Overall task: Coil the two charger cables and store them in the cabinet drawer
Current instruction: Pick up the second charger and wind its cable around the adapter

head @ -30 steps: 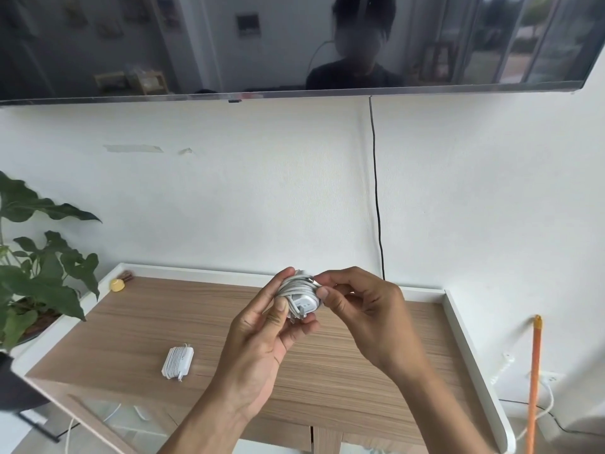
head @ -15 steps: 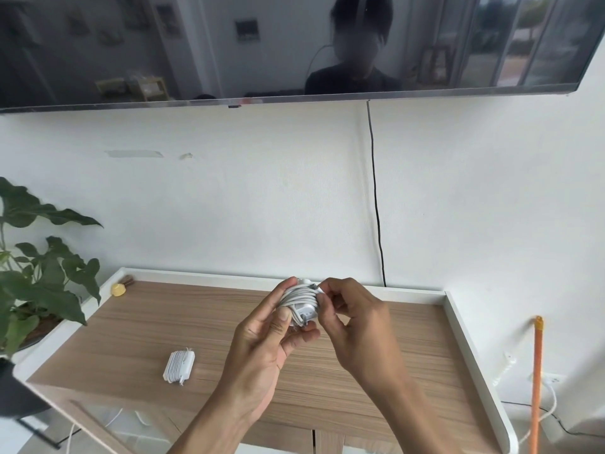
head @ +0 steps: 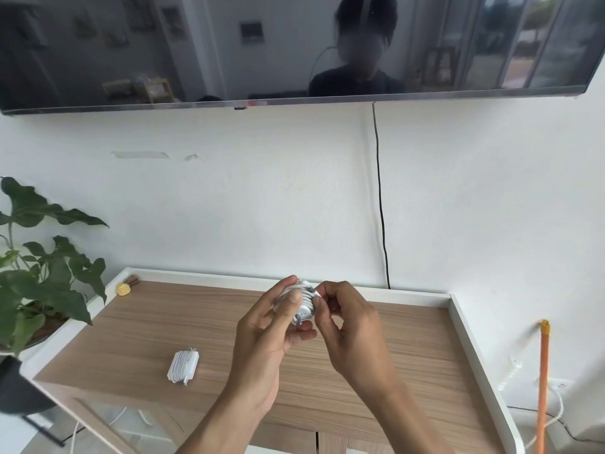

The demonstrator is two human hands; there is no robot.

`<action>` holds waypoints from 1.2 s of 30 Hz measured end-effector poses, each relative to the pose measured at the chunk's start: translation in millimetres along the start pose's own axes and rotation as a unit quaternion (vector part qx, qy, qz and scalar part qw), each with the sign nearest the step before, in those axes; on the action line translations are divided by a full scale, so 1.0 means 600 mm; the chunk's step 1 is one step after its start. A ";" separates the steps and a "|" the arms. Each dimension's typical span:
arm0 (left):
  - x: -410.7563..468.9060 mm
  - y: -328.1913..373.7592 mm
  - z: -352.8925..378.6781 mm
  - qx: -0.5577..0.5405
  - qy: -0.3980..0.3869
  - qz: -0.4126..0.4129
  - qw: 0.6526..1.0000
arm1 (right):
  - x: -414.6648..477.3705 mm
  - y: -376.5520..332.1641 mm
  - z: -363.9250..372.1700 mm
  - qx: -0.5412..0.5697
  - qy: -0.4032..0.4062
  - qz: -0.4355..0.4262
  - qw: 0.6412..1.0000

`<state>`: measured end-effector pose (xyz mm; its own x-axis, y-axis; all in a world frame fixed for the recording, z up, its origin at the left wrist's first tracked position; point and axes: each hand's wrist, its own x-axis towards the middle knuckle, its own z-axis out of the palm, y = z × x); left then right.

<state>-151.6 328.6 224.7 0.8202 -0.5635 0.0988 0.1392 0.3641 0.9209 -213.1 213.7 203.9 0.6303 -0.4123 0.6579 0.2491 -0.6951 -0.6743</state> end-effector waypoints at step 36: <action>0.018 -0.020 0.006 -0.002 -0.066 -0.052 0.996 | -0.016 0.015 0.028 -0.006 0.045 0.017 0.999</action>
<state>-146.4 315.3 216.0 0.7214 -0.6906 0.0519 0.2215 0.3011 0.9275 -204.8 221.2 185.9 0.5695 -0.4866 0.6625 0.2202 -0.6862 -0.6933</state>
